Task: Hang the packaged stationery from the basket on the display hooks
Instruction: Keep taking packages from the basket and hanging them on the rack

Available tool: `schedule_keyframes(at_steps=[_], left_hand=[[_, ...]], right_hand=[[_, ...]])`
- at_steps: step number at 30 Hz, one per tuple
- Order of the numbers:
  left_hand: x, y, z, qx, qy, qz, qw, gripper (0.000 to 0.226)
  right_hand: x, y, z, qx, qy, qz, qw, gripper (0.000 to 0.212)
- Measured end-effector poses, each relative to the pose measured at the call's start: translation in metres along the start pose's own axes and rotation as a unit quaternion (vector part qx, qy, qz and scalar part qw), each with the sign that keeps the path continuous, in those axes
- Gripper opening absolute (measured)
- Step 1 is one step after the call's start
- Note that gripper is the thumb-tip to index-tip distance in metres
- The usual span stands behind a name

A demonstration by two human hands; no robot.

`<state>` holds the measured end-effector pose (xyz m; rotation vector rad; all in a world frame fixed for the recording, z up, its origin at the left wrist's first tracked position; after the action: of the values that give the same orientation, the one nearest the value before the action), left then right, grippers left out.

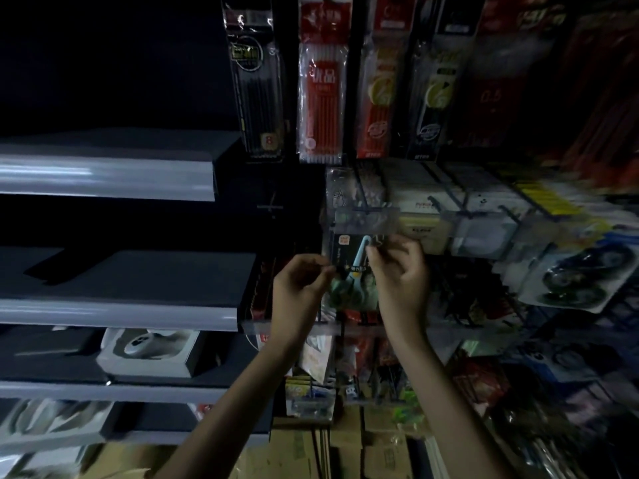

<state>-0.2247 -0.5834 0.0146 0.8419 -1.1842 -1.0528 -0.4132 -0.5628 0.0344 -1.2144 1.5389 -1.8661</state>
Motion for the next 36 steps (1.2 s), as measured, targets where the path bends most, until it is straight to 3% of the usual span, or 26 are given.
schedule_keyframes(at_steps=[6,13,22,25,29,32,36], left_hand=[[0.001,0.005,0.001,0.030,0.045,0.048,0.997,0.012],[0.025,0.006,0.010,0.025,0.068,0.052,0.996,0.012],[0.032,-0.010,0.007,0.054,0.095,0.056,0.992,0.011],[0.029,-0.021,0.001,0.086,0.106,0.055,0.989,0.016],[0.015,-0.031,0.008,0.056,0.054,0.032,0.996,0.044],[0.003,-0.031,0.017,0.037,0.013,0.034,0.999,0.043],[-0.004,-0.040,0.021,0.050,0.014,0.005,0.999,0.040]], right_hand=[[-0.005,0.001,0.000,-0.053,0.014,-0.018,0.998,0.031],[0.016,-0.007,0.011,-0.061,0.049,-0.020,0.997,0.029],[0.024,0.010,0.018,-0.148,0.072,-0.051,0.985,0.033],[0.017,0.023,0.015,-0.147,0.059,-0.044,0.986,0.046],[0.005,0.041,0.018,-0.168,0.005,-0.016,0.986,0.069],[-0.006,0.048,0.022,-0.190,-0.035,-0.006,0.981,0.072],[-0.015,0.053,0.029,-0.189,-0.086,0.034,0.977,0.071]])
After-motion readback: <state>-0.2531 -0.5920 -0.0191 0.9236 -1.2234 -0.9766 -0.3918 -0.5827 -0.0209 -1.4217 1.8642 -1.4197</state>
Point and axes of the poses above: each hand's wrist, its own x-axis towards the middle knuckle, its own z-axis out of the palm, y = z × x, the point moved 7 cm from there along x, towards the middle knuckle, and after that the axes turned 8 degrees about -x, right-handed, at the moved point
